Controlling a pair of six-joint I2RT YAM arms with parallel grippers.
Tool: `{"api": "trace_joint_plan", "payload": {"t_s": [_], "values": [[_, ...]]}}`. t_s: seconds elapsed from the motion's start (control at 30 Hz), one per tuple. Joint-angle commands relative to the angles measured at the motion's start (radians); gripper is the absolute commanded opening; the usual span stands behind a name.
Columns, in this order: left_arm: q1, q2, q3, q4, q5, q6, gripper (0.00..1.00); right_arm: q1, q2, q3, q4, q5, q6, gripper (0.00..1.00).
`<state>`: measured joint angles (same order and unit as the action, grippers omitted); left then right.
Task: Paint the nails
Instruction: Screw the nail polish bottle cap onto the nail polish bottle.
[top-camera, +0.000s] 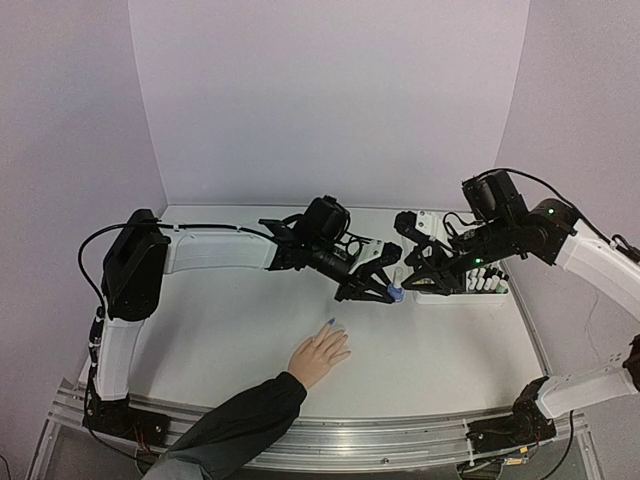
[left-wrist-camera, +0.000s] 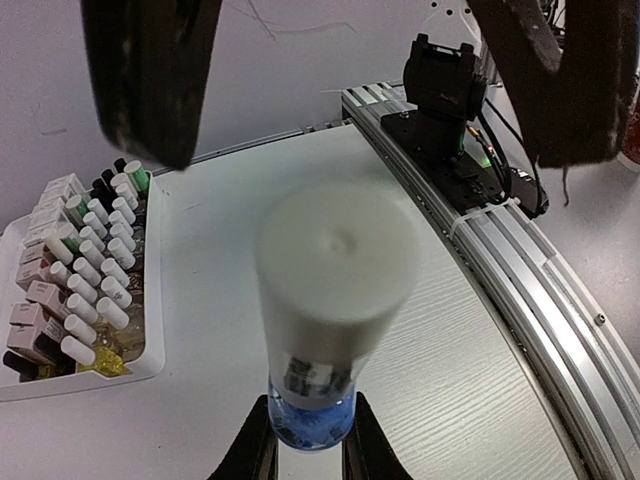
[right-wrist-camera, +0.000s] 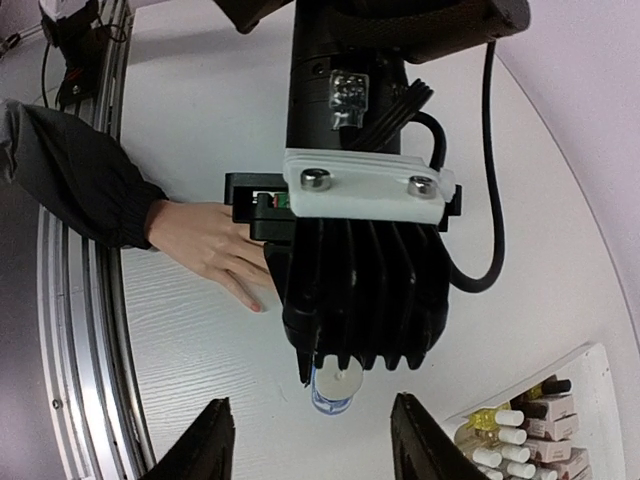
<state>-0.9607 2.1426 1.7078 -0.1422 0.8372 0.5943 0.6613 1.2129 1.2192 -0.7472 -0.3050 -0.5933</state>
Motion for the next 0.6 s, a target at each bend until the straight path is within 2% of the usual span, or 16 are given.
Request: {"api": "trace_joint_plan", "payload": {"t_s": [0.0,0.17,0.57], "values": [[-0.001,-0.062,0.047,-0.029,0.050,0.036,0.00,-0.006,0.027,0.048,-0.014,-0.081,-0.044,0.47],[-0.003,-0.055,0.053,-0.031,0.054,0.035,0.00,-0.005,0.050,0.051,-0.003,-0.105,-0.037,0.37],[-0.004,-0.047,0.070,-0.020,0.053,0.000,0.00,-0.007,0.077,0.040,0.024,-0.049,-0.021,0.12]]}}
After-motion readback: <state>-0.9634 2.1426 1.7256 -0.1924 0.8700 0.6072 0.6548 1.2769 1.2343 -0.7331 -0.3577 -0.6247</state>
